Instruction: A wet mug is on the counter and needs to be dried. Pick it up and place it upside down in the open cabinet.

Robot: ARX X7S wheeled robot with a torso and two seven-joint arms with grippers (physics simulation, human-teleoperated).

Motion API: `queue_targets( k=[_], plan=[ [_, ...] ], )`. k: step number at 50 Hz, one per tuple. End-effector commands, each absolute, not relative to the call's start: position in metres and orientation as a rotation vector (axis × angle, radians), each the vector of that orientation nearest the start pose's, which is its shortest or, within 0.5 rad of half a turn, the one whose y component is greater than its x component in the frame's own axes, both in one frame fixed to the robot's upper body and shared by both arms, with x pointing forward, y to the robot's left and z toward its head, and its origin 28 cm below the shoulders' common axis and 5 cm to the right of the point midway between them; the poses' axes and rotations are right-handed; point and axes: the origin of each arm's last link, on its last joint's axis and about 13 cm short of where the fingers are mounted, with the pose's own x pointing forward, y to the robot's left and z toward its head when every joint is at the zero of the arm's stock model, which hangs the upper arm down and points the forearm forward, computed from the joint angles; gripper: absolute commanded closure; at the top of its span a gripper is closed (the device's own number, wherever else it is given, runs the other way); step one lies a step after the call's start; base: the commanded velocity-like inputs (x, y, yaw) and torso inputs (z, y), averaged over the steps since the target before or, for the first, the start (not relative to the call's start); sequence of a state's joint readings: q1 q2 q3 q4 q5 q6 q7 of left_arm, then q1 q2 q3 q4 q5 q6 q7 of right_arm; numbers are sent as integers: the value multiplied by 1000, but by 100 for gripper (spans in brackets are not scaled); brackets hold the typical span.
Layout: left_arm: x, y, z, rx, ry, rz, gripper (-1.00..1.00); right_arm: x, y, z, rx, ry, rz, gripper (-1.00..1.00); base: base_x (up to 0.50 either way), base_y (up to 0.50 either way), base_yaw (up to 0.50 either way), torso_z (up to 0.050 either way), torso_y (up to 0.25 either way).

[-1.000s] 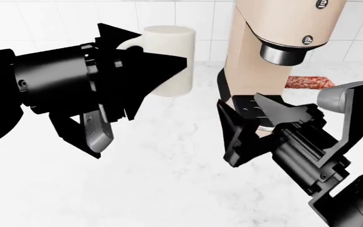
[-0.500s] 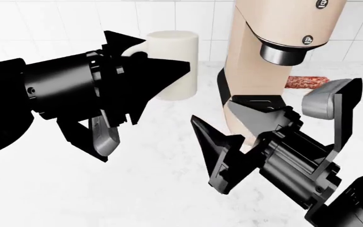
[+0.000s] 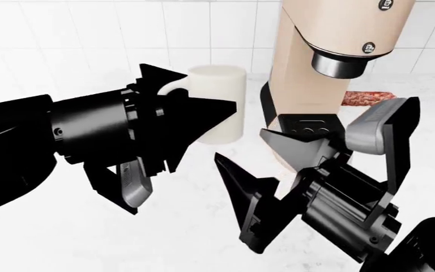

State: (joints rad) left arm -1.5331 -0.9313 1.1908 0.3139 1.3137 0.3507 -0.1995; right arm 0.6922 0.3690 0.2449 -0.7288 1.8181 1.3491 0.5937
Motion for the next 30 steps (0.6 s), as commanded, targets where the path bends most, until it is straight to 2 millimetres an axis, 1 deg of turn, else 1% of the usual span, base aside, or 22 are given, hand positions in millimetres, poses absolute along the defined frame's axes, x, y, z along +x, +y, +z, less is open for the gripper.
queue_targets(
  k=[1, 8, 14, 30],
  plan=[
    [263, 230, 345, -2694, 1911, 129, 100, 178, -107, 244, 159, 18, 788, -100, 0, 0, 0, 0, 0],
    [262, 231, 342, -2695, 1923, 131, 100, 178, -107, 248, 153, 14, 788, -100, 0, 0, 0, 0, 0],
    [263, 233, 334, -2702, 1926, 153, 100, 178, -105, 251, 147, 9, 795, -100, 0, 0, 0, 0, 0],
    [263, 231, 331, -2709, 1942, 164, 100, 176, -102, 260, 139, -8, 806, -100, 0, 0, 0, 1, 1]
  ],
)
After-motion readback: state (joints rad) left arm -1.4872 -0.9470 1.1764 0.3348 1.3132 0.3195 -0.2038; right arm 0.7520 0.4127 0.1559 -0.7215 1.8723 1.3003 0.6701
